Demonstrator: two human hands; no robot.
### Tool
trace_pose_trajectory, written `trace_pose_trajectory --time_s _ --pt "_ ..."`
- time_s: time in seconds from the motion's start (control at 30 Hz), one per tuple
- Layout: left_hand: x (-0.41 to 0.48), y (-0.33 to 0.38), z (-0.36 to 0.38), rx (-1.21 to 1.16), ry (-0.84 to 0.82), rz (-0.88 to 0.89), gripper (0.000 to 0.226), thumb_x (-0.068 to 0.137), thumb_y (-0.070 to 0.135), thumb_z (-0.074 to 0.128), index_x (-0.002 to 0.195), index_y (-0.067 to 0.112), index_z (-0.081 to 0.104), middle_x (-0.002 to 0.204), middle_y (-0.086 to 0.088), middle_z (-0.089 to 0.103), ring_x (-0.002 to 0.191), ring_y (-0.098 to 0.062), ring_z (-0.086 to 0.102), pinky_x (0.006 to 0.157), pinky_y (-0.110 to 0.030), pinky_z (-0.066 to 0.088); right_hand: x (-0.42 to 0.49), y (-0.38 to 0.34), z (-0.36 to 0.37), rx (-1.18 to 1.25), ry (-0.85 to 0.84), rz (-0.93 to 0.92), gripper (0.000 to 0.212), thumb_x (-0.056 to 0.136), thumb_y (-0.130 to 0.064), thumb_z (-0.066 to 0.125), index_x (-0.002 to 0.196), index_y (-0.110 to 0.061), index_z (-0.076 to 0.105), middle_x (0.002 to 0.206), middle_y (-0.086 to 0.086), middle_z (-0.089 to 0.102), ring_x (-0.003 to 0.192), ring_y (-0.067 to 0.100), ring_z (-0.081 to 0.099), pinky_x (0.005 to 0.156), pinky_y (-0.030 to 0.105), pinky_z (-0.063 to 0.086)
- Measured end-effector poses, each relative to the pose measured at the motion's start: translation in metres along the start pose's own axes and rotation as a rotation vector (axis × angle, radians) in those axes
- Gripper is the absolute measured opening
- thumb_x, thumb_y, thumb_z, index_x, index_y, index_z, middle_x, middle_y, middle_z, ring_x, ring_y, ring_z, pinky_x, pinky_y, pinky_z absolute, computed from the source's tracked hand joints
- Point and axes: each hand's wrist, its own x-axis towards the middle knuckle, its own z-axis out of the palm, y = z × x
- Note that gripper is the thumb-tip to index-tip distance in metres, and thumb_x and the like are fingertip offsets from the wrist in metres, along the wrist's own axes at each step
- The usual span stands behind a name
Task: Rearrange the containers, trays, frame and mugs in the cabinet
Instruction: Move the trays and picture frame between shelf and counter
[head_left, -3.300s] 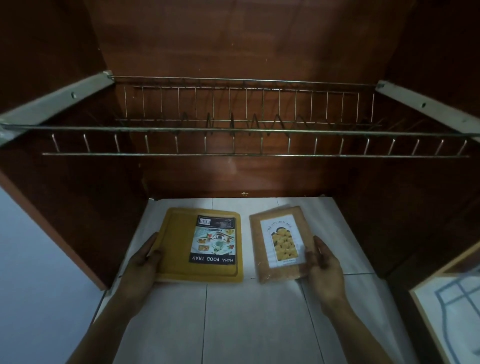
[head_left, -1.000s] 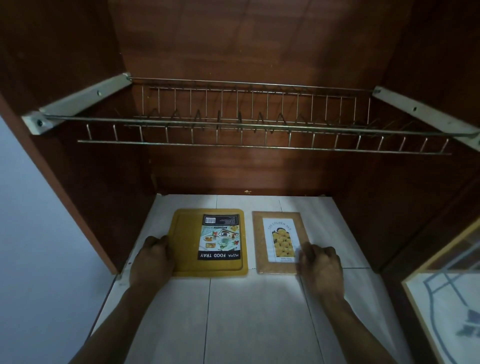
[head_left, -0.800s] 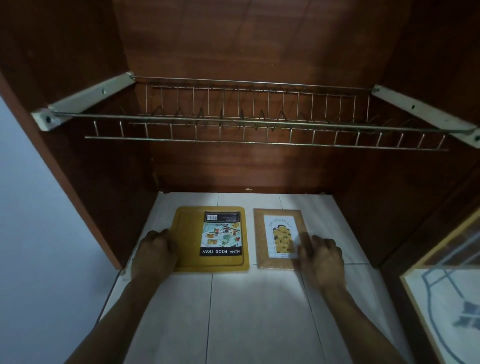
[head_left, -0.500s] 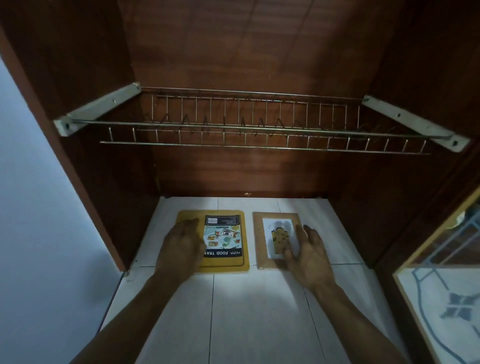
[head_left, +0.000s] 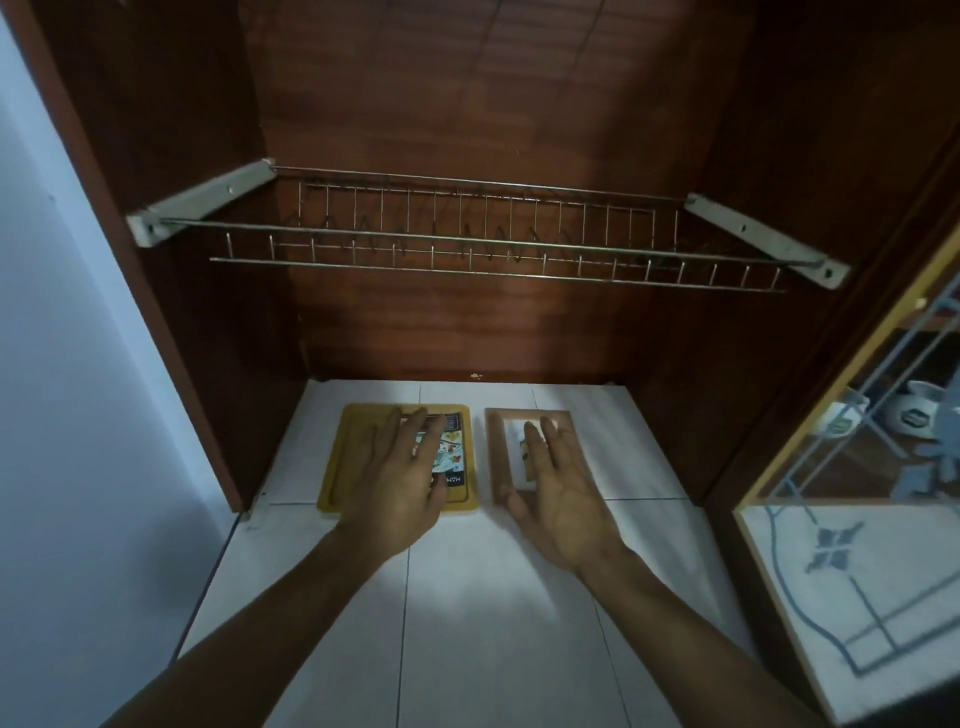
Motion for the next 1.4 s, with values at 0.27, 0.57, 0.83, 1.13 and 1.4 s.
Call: trace_pose_trajectory --time_s 0.27,0.57,0.83,1.13,1.4 --pt "-0.033 0.037 -0.020 -0.062 0.108 0.102 0.066 0.076 0.030 0.064 0.136 0.011 0.043 0.134 -0.019 0.055 0.122 -0.040 0.053 0.097 -0.056 0.046 -0.039 -0.009 -0.015 0.026 -0.030 -0.130 0.076 0.100 -0.048 0.040 0.157 -0.018 0.000 0.164 0.002 -0.007 0.151 0.020 -0.009 0.110 0.024 -0.010" --pt "-0.069 0.053 -0.046 -0.110 0.101 0.120 0.069 0.075 0.022 0.073 0.137 0.009 0.047 0.140 -0.017 0.050 0.127 -0.037 0.048 0.099 -0.055 0.045 -0.091 -0.019 -0.037 0.105 -0.002 -0.160 0.073 0.100 -0.045 0.043 0.156 -0.024 0.001 0.163 -0.006 -0.008 0.148 0.008 -0.012 0.117 0.025 0.004" --pt "-0.106 0.055 -0.079 -0.070 0.063 0.112 0.066 0.080 0.031 0.062 0.140 0.009 0.044 0.144 -0.016 0.045 0.135 -0.038 0.039 0.105 -0.060 0.036 -0.129 -0.038 -0.040 0.041 0.051 -0.149 0.077 0.098 -0.047 0.047 0.156 -0.022 0.003 0.163 -0.003 -0.008 0.149 0.013 -0.011 0.121 0.032 0.003" --pt "-0.148 0.077 -0.109 -0.135 0.033 0.090 0.073 0.088 0.037 0.062 0.150 0.021 0.028 0.158 -0.005 0.023 0.146 -0.026 0.018 0.118 -0.047 0.018 -0.172 -0.045 -0.062 -0.001 0.083 -0.136 0.075 0.091 -0.050 0.046 0.155 -0.018 0.021 0.163 0.005 0.015 0.150 0.025 0.015 0.120 0.041 0.018" --pt "-0.168 0.105 -0.124 -0.058 0.097 0.114 0.071 0.072 0.038 0.067 0.135 0.014 0.048 0.137 -0.015 0.053 0.124 -0.038 0.053 0.098 -0.056 0.040 -0.203 -0.032 -0.089 -0.018 0.104 -0.178 0.073 0.089 -0.054 0.036 0.153 -0.019 0.027 0.162 0.002 0.020 0.150 0.022 0.016 0.121 0.047 0.016"
